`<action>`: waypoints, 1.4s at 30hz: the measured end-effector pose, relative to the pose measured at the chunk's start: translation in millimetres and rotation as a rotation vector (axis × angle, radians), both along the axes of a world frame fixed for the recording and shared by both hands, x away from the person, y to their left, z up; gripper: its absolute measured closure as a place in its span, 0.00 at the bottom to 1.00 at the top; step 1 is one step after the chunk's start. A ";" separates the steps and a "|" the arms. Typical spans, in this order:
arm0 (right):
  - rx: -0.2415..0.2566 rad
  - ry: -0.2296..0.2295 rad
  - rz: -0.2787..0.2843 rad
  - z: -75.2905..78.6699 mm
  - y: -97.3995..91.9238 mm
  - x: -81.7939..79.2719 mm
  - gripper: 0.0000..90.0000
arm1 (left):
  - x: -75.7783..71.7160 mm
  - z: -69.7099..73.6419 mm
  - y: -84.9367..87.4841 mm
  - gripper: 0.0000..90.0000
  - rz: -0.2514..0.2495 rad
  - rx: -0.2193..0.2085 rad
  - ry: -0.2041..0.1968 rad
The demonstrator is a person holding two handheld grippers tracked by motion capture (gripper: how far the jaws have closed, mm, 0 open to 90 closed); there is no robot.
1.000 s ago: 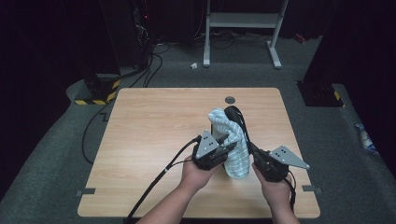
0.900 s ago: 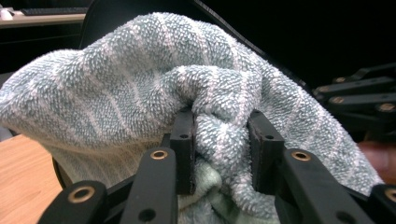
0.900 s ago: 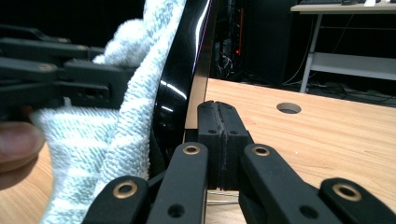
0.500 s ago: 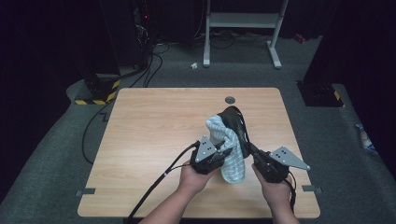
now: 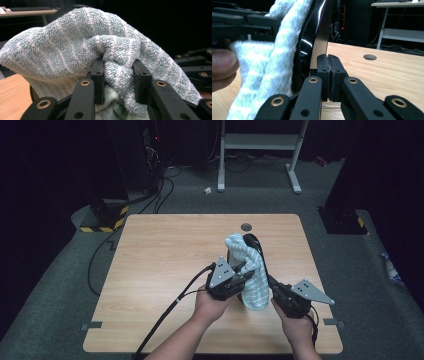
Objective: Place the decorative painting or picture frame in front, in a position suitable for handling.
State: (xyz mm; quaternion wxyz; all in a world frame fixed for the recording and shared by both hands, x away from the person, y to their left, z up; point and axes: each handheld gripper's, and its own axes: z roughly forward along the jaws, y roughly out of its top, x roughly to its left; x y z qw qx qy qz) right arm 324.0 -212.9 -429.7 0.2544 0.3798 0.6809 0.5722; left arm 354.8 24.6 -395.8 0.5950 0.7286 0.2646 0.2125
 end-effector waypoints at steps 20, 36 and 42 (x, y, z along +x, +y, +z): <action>0.003 0.003 0.008 -1.1 1.3 -1.3 0.98 | -6.2 -44.4 5.9 0.76 0.010 0.052 0.074; 0.006 0.010 0.022 -5.9 1.9 1.1 0.99 | -5.9 -3.7 -1.0 0.76 -0.015 0.006 0.010; 0.011 0.019 0.027 -8.0 0.4 2.5 0.99 | -3.6 3.1 -1.6 0.76 -0.013 0.002 0.000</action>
